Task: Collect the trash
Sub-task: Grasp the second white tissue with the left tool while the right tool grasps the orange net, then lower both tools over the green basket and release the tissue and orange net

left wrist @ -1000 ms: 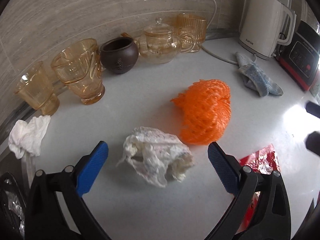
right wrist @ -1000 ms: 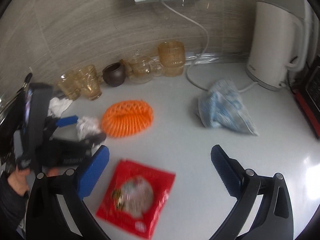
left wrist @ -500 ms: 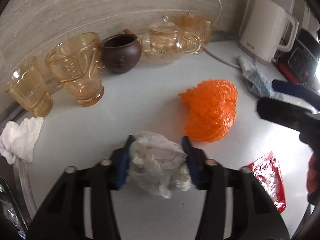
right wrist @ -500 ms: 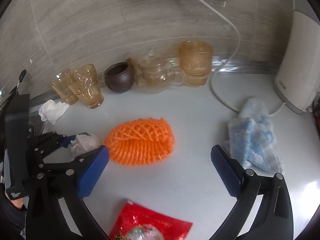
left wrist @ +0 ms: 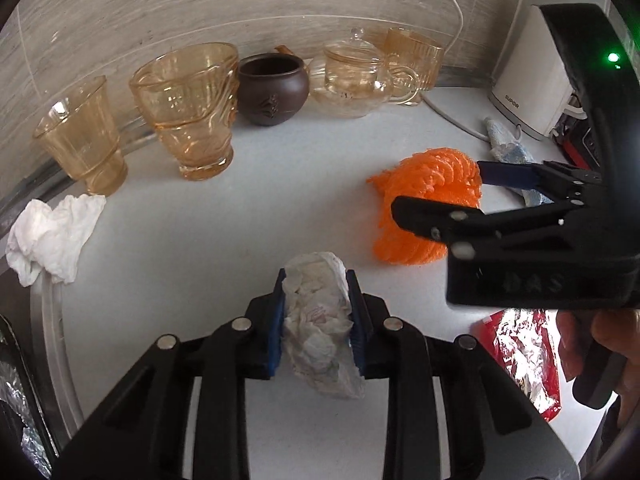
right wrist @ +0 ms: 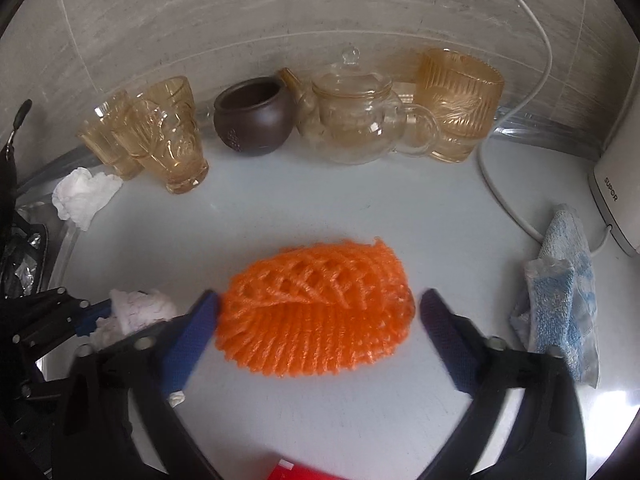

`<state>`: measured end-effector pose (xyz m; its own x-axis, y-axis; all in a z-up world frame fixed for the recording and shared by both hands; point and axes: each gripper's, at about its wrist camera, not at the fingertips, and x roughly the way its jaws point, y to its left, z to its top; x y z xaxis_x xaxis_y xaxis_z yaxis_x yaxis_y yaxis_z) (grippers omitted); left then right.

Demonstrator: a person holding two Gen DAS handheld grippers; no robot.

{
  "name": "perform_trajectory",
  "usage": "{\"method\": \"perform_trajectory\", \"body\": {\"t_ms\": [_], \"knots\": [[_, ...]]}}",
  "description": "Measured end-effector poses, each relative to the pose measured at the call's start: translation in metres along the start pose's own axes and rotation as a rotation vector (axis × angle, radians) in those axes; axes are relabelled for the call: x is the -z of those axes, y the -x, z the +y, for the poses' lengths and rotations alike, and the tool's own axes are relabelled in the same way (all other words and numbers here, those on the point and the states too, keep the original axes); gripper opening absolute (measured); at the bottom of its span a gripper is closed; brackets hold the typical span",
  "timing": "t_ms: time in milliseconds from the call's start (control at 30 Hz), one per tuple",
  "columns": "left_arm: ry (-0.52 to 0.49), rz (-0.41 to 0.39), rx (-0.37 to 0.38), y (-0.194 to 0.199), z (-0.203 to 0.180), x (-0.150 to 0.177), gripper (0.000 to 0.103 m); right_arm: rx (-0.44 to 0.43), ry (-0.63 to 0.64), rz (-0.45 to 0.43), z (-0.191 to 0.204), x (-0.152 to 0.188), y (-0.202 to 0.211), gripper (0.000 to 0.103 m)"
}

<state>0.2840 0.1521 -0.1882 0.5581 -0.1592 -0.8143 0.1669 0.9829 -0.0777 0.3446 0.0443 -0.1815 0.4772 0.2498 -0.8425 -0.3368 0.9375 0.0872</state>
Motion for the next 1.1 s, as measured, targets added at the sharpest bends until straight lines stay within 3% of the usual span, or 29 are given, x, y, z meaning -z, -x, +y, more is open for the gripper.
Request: {"method": "perform_trajectory", "body": {"t_ms": [200,300,467,733,900,1100], "knots": [[0.014,0.0,0.0,0.003,0.005,0.003,0.027,-0.023,-0.019,0.029,-0.002,0.002,0.0,0.026],[0.017,-0.002,-0.004,0.007,0.006,0.005,0.027,-0.041,-0.041,0.016,-0.004,0.002,0.007,0.013],[0.016,-0.014,0.014,0.023,0.004,0.007,0.027,-0.029,-0.029,-0.019,0.003,0.008,0.031,0.013],[-0.003,-0.04,0.023,0.071,-0.024,0.024,0.027,0.0,-0.042,-0.102,0.001,0.039,0.114,0.013],[-0.037,-0.064,0.007,0.105,-0.056,0.048,0.027,0.007,-0.072,-0.156,-0.013,0.082,0.175,0.013],[-0.057,-0.081,0.063,0.156,-0.105,0.083,0.027,0.027,-0.104,-0.198,-0.032,0.152,0.251,0.013]]}}
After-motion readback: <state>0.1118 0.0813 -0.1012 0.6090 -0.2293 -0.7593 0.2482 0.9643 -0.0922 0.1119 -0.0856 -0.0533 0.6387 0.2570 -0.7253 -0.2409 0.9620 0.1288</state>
